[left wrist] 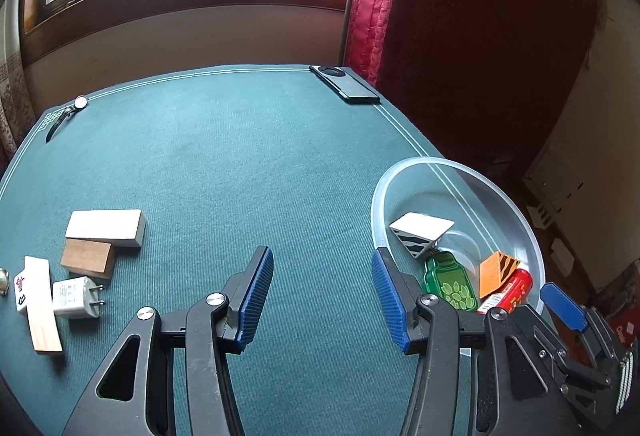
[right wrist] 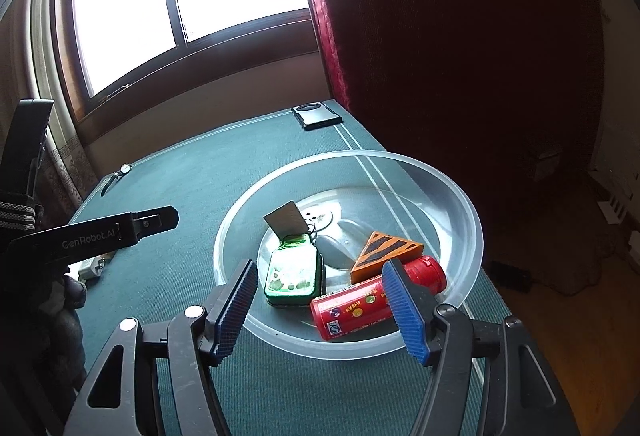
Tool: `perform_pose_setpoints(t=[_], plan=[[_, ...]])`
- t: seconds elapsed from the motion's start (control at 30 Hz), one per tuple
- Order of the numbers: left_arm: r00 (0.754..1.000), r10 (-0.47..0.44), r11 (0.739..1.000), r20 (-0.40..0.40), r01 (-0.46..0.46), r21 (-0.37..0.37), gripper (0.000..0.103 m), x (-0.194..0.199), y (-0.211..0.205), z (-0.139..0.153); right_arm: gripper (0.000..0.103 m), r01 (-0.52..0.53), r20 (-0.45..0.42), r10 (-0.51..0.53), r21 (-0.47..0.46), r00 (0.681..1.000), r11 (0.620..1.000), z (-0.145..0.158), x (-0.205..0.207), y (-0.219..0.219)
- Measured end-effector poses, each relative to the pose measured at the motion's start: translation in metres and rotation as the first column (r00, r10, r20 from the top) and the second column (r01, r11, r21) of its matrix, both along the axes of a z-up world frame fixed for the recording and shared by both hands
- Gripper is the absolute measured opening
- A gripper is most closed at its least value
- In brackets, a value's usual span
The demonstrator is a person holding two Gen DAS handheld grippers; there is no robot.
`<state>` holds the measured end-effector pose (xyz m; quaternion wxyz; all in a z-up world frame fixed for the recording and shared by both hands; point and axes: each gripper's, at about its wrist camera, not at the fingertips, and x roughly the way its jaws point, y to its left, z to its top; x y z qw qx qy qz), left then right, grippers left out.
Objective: Organize rigid objects
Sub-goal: 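Withdraw both open grippers from the bowl toward the remaining objects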
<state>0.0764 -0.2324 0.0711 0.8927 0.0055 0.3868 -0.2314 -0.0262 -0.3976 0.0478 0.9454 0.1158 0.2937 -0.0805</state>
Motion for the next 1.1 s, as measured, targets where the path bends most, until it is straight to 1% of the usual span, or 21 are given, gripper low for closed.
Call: perform_pose_setpoints(t=[0.17, 0.27, 0.7, 1.1], plan=[[1.0, 0.023, 1.0, -0.009, -0.024, -0.009, 0.054, 0.001, 0.012, -0.002, 0.073, -0.019, 0.006, 0.019, -0.01, 1.0, 1.0, 0.001, 0.001, 0.008], [0.999, 0.041, 0.999, -0.013, -0.041, -0.021, 0.06, 0.002, 0.02, -0.003, 0.073, -0.027, 0.003, 0.027, -0.009, 1.0, 1.0, 0.001, 0.003, 0.012], [0.994, 0.103, 0.993, -0.028, -0.105, -0.052, 0.061, 0.004, 0.061, -0.007, 0.076, -0.091, -0.013, 0.091, -0.014, 0.996, 0.996, 0.0, 0.012, 0.043], [0.979, 0.196, 0.977, -0.053, -0.2, -0.077, 0.062, 0.007, 0.114, -0.016, 0.076, -0.171, -0.066, 0.172, 0.022, 0.983, 0.985, -0.005, 0.024, 0.072]])
